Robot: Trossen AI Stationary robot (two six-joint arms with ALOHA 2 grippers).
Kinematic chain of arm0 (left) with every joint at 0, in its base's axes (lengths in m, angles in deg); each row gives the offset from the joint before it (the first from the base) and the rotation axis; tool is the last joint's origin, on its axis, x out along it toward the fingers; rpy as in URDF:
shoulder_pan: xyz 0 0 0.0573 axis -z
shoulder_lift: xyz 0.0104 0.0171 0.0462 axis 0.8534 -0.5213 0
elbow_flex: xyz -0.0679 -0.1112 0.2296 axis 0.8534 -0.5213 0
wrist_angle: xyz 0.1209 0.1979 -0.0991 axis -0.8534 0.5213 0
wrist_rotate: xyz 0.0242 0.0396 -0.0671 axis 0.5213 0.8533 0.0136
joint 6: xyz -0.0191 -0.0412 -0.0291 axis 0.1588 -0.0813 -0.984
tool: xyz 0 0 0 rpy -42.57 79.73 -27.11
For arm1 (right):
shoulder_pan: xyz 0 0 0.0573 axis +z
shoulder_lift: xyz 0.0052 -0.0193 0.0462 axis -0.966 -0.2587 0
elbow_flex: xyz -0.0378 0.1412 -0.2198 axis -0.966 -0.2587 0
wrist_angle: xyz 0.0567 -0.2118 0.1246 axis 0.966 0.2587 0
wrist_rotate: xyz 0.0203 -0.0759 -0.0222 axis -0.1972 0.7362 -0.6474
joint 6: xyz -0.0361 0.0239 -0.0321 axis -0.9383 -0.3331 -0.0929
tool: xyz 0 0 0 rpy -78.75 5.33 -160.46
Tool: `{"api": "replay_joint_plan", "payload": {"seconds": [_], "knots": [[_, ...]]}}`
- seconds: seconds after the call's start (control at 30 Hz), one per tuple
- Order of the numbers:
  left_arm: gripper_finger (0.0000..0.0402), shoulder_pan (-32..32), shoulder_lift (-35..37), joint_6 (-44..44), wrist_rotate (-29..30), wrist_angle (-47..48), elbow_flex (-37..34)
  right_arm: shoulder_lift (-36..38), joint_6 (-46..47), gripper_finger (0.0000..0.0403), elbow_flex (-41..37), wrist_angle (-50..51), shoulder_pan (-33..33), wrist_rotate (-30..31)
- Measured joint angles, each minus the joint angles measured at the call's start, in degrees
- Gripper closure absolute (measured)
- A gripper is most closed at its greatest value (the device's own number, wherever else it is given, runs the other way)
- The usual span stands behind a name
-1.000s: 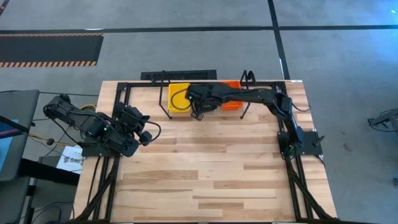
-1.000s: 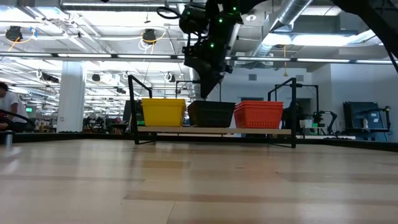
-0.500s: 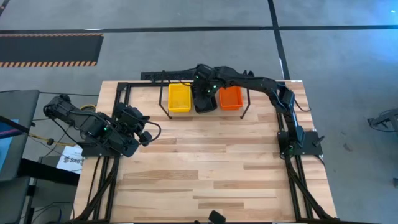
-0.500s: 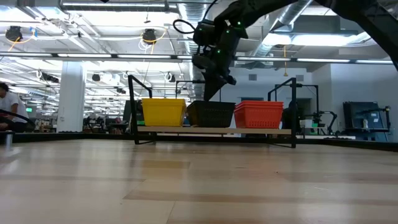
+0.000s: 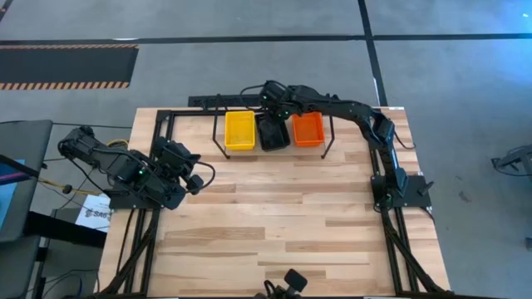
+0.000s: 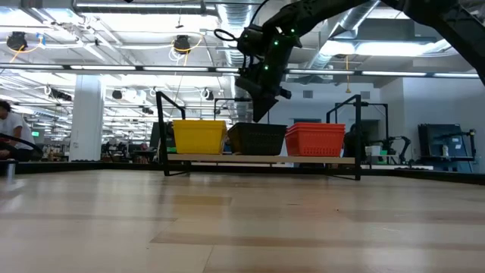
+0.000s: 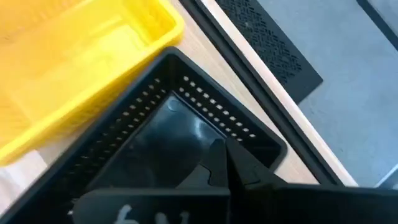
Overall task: Stack baskets on shelf by color
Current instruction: Stack the orange bin on top of the other orange bin on the shelf
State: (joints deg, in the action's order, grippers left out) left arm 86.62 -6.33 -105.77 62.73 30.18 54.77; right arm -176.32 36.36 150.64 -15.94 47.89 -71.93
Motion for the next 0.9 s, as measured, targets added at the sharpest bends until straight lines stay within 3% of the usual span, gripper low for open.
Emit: {"api": "replay_joint_plan", "payload": {"seconds": [0.2, 0.9], "knots": [[0.0401, 0.0, 0.0, 0.0, 0.1, 0.0, 0.0, -0.4, 0.0, 0.0403, -0.1, 4.4, -0.5, -0.9], [0.0401, 0.0, 0.0, -0.1, 0.4, -1.1, 0.0, -0.4, 1.5, 0.0403, -1.0, 2.4, -3.0, -8.0]]}}
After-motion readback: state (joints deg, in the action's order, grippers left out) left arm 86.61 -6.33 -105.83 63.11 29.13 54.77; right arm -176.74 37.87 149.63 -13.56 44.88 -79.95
